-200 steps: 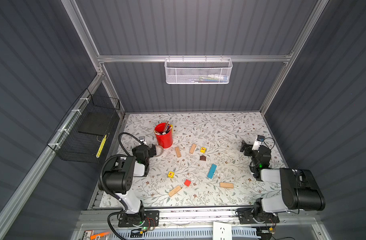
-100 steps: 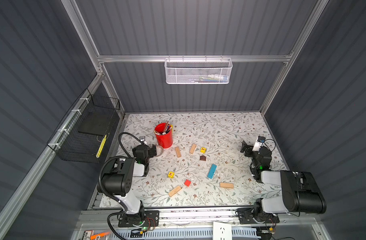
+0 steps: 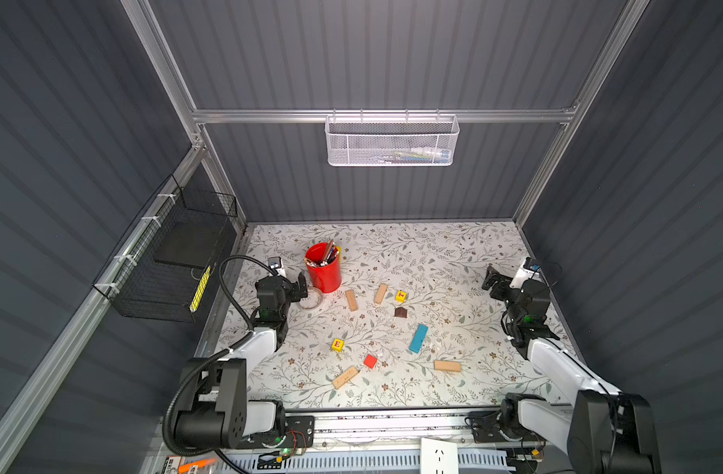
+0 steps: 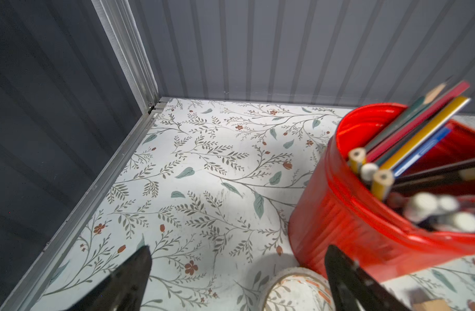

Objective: Build the wood block tower
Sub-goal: 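Reach the left gripper toward the printed wooden block while the right arm advances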

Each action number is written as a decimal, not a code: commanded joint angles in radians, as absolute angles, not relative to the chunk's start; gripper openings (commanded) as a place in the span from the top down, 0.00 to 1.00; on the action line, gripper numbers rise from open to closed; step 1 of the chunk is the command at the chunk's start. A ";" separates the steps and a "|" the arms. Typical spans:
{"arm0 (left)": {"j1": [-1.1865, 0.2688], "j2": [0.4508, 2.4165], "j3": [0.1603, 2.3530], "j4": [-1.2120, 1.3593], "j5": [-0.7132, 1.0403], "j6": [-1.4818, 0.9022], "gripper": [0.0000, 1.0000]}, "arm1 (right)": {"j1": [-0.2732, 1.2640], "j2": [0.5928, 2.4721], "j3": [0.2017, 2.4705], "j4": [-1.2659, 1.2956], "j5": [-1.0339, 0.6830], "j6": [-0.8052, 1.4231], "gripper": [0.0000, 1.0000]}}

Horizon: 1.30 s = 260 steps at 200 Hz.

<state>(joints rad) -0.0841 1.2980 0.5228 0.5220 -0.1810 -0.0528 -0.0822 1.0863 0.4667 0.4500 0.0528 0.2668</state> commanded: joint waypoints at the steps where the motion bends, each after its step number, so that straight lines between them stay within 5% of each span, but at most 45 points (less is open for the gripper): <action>1: -0.086 1.235 0.573 0.383 -0.163 -0.152 0.00 | -0.084 1.060 0.535 0.223 0.037 0.379 0.01; 77: -0.084 1.113 0.616 0.140 -0.118 -0.423 0.00 | -0.090 1.083 0.588 0.044 -0.164 0.544 0.01; 146: -0.125 1.087 0.699 -0.171 0.050 -0.489 0.00 | 0.124 1.093 0.720 -0.244 -0.148 0.498 0.01; 260: -0.504 1.185 0.771 -0.348 -0.056 -0.637 0.02 | 0.525 1.244 0.821 -0.341 -0.094 0.631 0.01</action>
